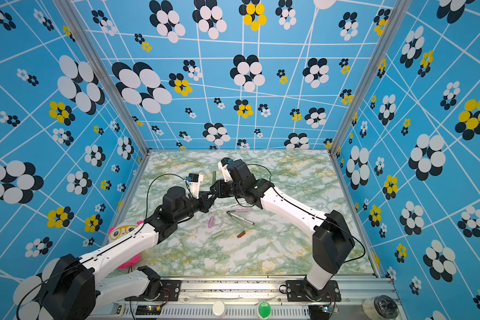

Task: Insert pens into pen caps
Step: Place a pen at the middle-right of the table.

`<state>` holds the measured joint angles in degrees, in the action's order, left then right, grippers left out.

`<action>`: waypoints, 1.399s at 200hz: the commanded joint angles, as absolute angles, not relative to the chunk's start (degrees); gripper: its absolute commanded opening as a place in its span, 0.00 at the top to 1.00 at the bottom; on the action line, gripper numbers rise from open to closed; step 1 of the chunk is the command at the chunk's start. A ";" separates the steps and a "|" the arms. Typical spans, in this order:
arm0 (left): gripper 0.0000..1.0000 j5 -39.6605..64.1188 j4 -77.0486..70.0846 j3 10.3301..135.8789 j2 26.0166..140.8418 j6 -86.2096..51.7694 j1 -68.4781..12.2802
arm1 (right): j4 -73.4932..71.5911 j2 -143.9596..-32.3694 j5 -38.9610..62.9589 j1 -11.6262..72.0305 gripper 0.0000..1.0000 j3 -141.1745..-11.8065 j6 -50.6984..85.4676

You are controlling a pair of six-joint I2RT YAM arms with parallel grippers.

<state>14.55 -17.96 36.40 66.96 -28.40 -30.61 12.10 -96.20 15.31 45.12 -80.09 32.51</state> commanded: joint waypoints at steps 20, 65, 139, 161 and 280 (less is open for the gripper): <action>1.00 13.20 -20.14 37.74 67.01 -29.25 -31.43 | 10.90 -97.38 14.73 46.12 0.82 -81.74 32.78; 1.00 10.67 -20.23 37.50 67.32 -30.00 -31.98 | 12.15 -96.56 11.50 46.19 0.89 -81.89 32.96; 0.35 17.48 -13.02 37.79 66.29 -21.43 -35.20 | 20.05 -92.33 5.66 40.54 0.91 -81.99 31.27; 0.24 18.38 -12.11 35.87 63.65 -19.04 -36.45 | 24.21 -90.51 4.12 37.96 0.91 -80.69 29.27; 0.17 7.69 -9.40 33.82 63.71 -19.81 -37.27 | 60.98 -98.42 -16.63 21.01 0.90 -85.35 16.68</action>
